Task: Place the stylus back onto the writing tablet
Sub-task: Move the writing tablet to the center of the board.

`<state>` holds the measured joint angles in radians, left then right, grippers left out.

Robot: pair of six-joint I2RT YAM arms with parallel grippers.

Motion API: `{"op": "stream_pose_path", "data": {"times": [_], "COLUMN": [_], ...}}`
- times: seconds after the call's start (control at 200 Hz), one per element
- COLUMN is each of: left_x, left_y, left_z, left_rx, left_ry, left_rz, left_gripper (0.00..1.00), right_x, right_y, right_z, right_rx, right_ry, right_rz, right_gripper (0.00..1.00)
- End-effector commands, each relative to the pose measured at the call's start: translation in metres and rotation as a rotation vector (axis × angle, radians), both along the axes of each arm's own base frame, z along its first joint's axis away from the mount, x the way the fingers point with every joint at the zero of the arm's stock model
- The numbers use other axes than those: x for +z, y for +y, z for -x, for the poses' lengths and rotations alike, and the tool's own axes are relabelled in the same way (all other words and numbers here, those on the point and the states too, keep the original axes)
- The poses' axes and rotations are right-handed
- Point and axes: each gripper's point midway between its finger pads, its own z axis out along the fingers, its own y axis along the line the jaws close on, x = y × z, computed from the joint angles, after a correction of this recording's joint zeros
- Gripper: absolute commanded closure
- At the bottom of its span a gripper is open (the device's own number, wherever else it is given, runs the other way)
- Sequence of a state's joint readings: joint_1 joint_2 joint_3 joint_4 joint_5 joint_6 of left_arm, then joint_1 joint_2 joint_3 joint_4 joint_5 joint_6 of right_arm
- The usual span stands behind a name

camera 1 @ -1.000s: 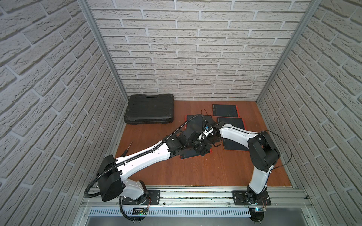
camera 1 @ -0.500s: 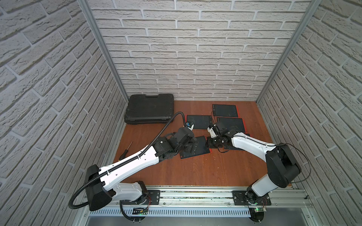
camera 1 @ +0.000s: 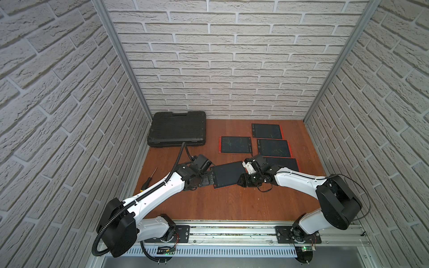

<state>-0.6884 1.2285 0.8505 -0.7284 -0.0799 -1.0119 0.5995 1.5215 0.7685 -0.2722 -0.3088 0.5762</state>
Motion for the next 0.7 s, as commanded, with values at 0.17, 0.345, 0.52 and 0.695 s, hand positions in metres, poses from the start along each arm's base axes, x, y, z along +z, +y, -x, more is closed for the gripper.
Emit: {"op": "stream_pose_path", "data": {"times": [0.17,0.345,0.52,0.695], "left_x": [-0.016,-0.031,-0.039,-0.050], "left_y": [-0.041,-0.040,-0.042,-0.050], "left_z": [-0.034,-0.044,-0.051,-0.059], "left_rx": [0.017,0.040,0.047,0.049], "left_ry": [-0.013,0.000,0.001,0.017], "left_rz": [0.156,0.132,0.139,0.163], "left_gripper": [0.02,0.02,0.02,0.02], "right_x": [0.001,-0.003,-0.010,-0.013], "right_y": [0.022,0.026,0.024,0.022], "right_z": [-0.001,-0.002,-0.002,-0.003], "right_rx": [-0.021,-0.042,-0.065,-0.081], "right_ry": [-0.062,-0.066,-0.065,-0.068], "right_rz": [-0.037,-0.022,-0.004,0.008], "right_gripper": [0.29,0.25,0.24,0.24]}}
